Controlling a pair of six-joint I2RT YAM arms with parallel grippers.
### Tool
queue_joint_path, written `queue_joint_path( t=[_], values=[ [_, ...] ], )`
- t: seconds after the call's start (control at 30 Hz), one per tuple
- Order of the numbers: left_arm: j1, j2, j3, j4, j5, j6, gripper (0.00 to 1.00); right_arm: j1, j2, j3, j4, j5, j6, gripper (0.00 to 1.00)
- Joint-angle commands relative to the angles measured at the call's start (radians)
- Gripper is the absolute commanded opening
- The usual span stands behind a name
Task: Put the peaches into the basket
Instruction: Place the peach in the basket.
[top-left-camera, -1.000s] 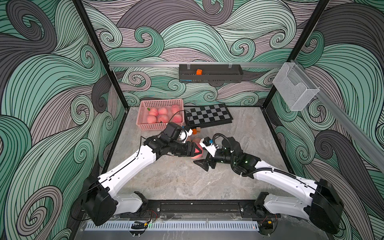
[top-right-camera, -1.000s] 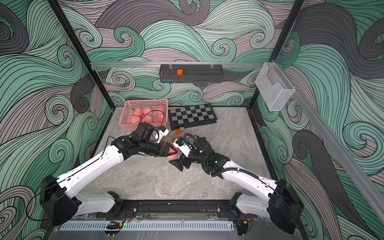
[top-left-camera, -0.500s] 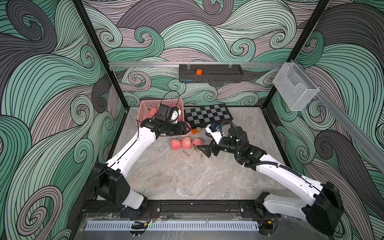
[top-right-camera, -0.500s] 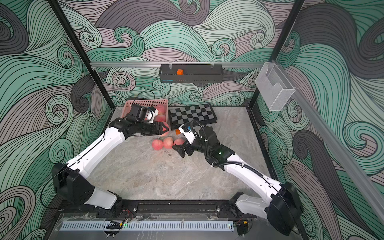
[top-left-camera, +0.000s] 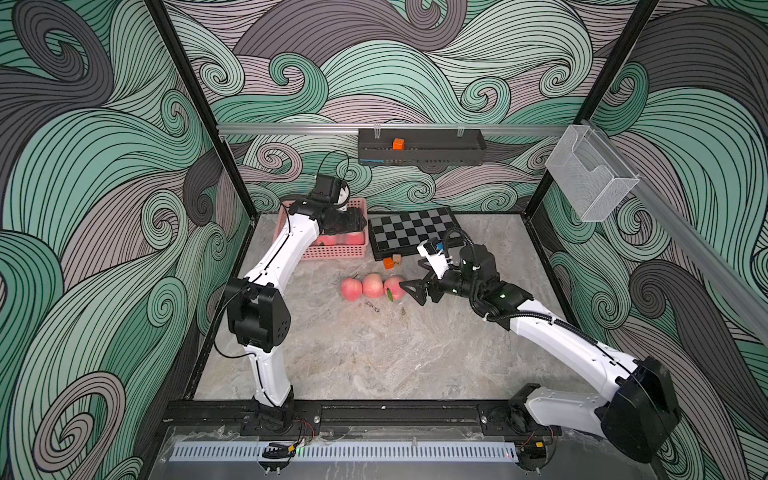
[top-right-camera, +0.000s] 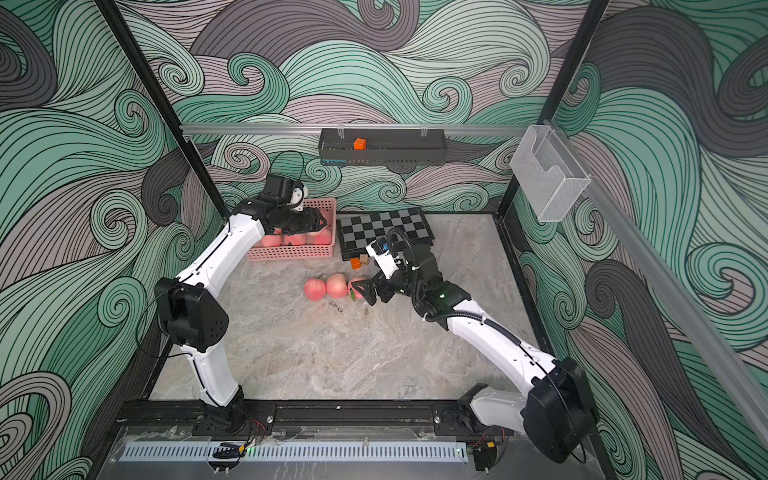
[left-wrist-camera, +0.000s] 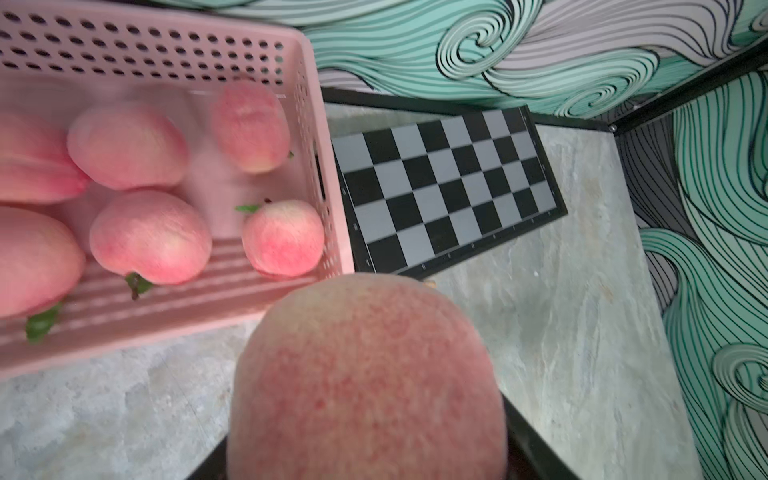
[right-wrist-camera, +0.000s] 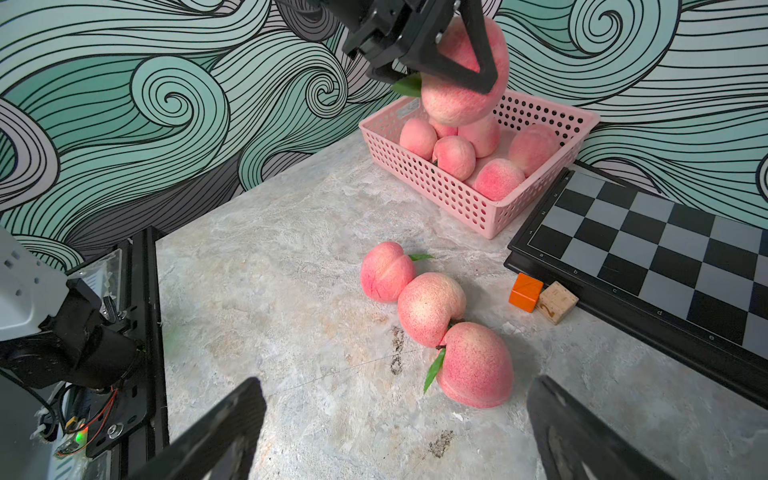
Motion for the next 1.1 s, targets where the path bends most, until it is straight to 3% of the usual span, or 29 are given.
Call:
queue_joint_path(
  t=[0.0,0.3,0.67,1.07],
  values=[
    [0.014,0.068,0.114,-0.050,-0.061,0.043,0.64,-0.016,0.011,0.029,-0.010,-0.028,-0.009,0.99],
    [0.066,0.242,0.293,-0.010,-0.105,0.073,0.64,-0.032,0.042,0.038,-0.007,-0.045,-0.013,0.99],
    [0.129,0.364,0.311,0.118,-0.075,0.165,0.64,-0.043,0.067,0.035,0.001,-0.053,-0.002,0.99],
    [0.139,0.450,0.310,0.182,-0.110,0.274,0.65,-0.051,0.106,0.044,0.008,-0.065,0.003,0.99]
  ],
)
